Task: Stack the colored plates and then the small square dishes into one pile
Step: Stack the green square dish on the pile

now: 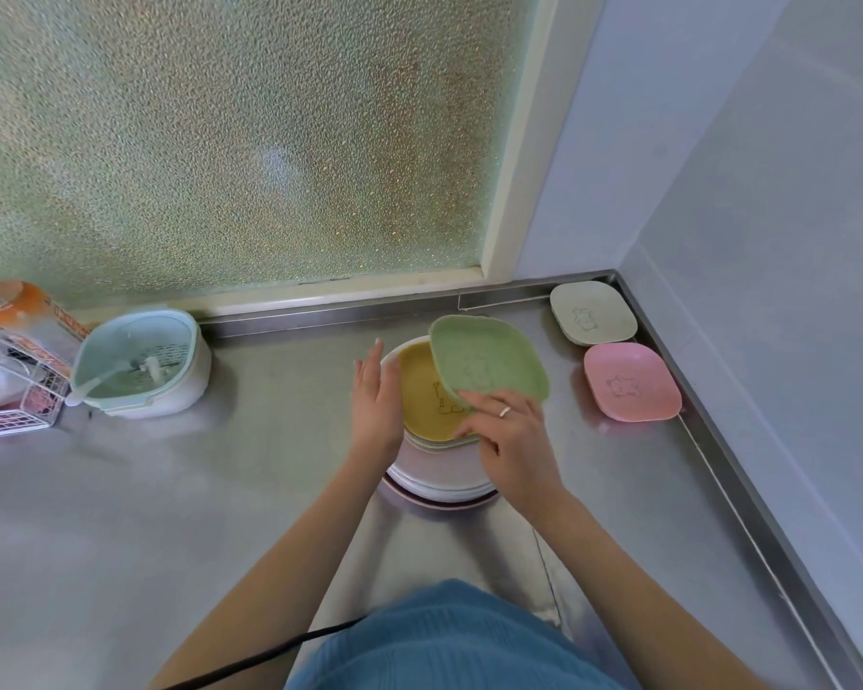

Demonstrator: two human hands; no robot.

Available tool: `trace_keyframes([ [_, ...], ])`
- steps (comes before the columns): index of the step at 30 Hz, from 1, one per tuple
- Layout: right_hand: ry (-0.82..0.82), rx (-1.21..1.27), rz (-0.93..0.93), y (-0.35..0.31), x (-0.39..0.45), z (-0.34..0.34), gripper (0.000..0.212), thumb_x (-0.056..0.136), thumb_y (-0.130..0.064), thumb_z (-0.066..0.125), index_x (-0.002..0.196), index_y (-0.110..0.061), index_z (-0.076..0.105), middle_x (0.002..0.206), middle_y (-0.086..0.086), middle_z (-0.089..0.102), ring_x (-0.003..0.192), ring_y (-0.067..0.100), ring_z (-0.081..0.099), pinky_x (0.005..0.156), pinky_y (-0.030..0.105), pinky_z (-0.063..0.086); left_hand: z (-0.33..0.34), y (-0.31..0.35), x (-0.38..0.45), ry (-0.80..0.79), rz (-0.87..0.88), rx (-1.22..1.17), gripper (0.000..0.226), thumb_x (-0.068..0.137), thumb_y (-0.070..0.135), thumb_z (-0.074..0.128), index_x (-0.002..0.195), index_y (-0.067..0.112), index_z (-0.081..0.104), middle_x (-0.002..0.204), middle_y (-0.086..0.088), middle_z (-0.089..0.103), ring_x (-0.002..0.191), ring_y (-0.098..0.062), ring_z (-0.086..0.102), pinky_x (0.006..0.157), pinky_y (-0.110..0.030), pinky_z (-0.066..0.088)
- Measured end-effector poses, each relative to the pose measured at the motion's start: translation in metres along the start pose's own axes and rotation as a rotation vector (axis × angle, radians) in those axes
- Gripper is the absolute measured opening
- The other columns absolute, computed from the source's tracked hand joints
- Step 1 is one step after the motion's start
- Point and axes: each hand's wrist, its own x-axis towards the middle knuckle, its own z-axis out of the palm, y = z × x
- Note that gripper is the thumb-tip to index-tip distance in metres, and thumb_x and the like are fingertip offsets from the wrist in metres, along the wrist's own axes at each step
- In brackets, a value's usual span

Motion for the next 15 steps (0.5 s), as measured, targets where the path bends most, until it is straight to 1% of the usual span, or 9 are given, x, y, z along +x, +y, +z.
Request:
trace_keyframes([
  [3,-0.119,-0.016,-0.080,0.000,-0.002,0.006,0.030,0.069,-0.008,0.041,0.064,-0.021,0.067,0.106,-0.009,0.072,0.094,0.010,0.047,0.080,0.028,0.031,0.001,0.001,-0.001,-0.010,-0.008,-0.047,0.048,0.098,0.042,0.033,0.144,0.027,0.032,0.155,0.002,0.027,0.145,-0.014,0.015,0.120,-0.039,0.013],
  [6,-0.248,0.022,-0.092,-0.004,-0.004,0.014,0.032,0.072,-0.012,0.038,0.065,-0.021,0.068,0.102,-0.007,0.073,0.092,0.009,0.045,0.080,0.029,0.030,0.001,-0.001,0.000,-0.031,0.001,-0.035,0.048,0.099,0.040,0.033,0.145,0.027,0.030,0.155,0.004,0.026,0.145,-0.013,0.015,0.120,-0.038,0.014],
  [8,-0.324,0.054,-0.062,-0.006,-0.006,0.019,0.034,0.072,-0.015,0.034,0.067,-0.020,0.067,0.097,-0.006,0.074,0.093,0.009,0.045,0.080,0.027,0.027,0.001,-0.002,0.002,-0.048,0.003,-0.013,0.050,0.099,0.037,0.035,0.146,0.026,0.026,0.156,0.005,0.024,0.145,-0.012,0.015,0.120,-0.039,0.015],
  [11,-0.433,0.117,0.058,-0.005,-0.005,0.020,0.039,0.075,-0.023,0.027,0.076,-0.017,0.065,0.087,-0.007,0.070,0.097,0.016,0.049,0.083,0.027,0.024,-0.002,-0.007,0.006,-0.086,0.008,0.068,0.052,0.099,0.024,0.035,0.148,0.023,0.019,0.156,0.004,0.022,0.145,-0.014,0.017,0.120,-0.039,0.017],
  [13,-0.466,0.153,0.107,-0.003,-0.002,0.020,0.033,0.079,-0.018,0.032,0.078,-0.016,0.065,0.082,-0.007,0.069,0.093,0.019,0.051,0.084,0.028,0.027,-0.003,-0.011,0.007,-0.123,0.035,0.129,0.051,0.099,0.016,0.031,0.148,0.020,0.019,0.156,0.001,0.024,0.145,-0.017,0.019,0.119,-0.039,0.018],
  [15,-0.457,0.242,0.132,-0.005,0.002,0.017,0.025,0.081,-0.010,0.042,0.080,-0.014,0.066,0.072,-0.008,0.065,0.083,0.019,0.053,0.079,0.031,0.038,-0.003,-0.014,0.009,-0.136,0.054,0.168,0.049,0.098,0.012,0.030,0.147,0.017,0.024,0.153,-0.003,0.030,0.142,-0.019,0.025,0.118,-0.034,0.021],
])
